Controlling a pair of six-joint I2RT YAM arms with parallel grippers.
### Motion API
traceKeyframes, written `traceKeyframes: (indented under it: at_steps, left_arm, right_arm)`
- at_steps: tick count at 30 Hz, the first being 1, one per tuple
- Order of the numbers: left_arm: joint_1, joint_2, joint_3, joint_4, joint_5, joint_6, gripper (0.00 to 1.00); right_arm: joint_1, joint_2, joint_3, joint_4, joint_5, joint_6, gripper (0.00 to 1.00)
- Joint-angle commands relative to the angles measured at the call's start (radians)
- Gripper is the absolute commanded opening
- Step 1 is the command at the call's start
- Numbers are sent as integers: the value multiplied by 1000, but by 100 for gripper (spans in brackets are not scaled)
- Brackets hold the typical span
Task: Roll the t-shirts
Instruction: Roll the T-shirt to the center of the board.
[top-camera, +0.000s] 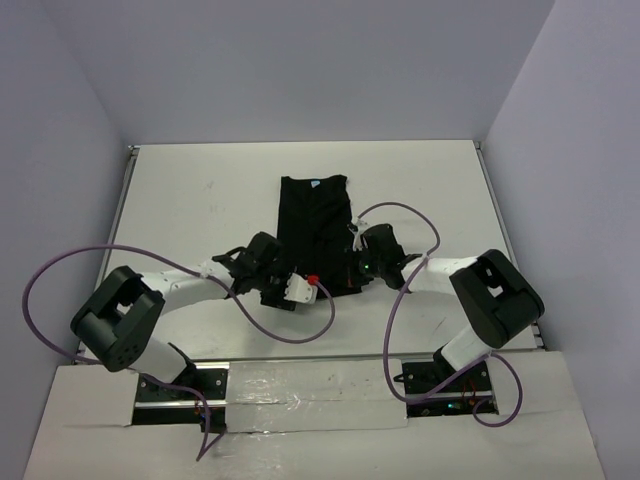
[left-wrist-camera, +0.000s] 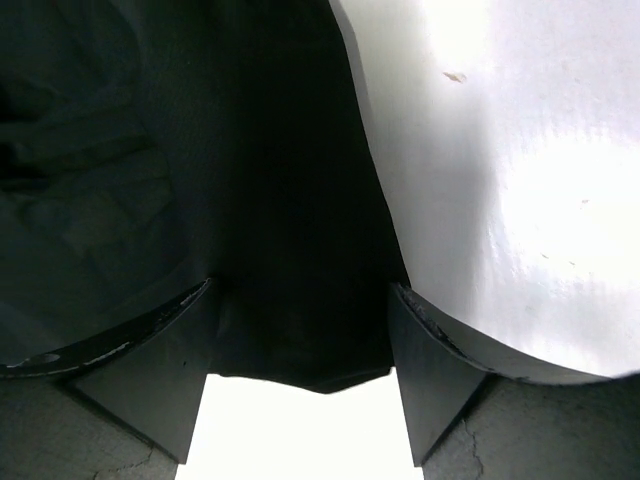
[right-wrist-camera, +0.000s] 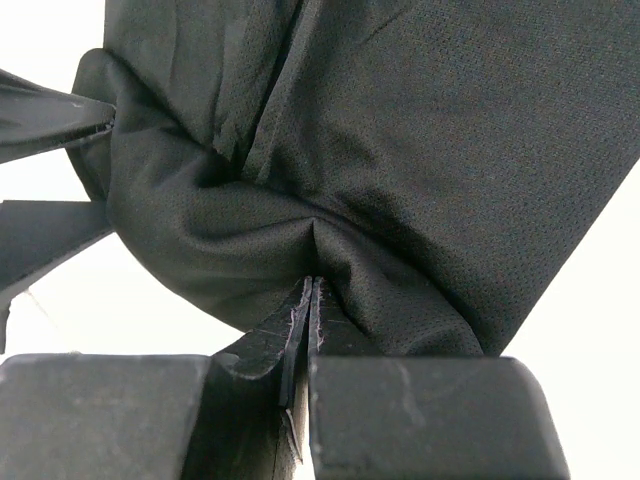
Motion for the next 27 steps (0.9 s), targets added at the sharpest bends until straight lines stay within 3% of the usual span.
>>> traceKeyframes:
  at_steps: [1, 6, 11, 14, 21, 27]
  left_arm:
    - [-35, 23, -43, 55, -123, 33, 77]
    - [-46, -2, -33, -35, -95, 57, 78]
    - [-46, -51, 52, -305, 92, 79, 81]
    - [-46, -34, 89, -376, 130, 47, 82]
    - [-52, -20, 92, -255, 14, -154, 80]
    - [-78, 27, 52, -120, -135, -171, 77]
  right_arm:
    - [-6, 22, 23, -24, 31, -1, 0]
    - [-6, 14, 25, -48, 38, -23, 0]
    - [-4, 5, 35, -85, 48, -47, 0]
    - [-6, 7, 43, -99, 44, -58, 0]
    - [-4, -4, 37, -96, 44, -64, 0]
    - [-4, -10, 40, -85, 38, -66, 0]
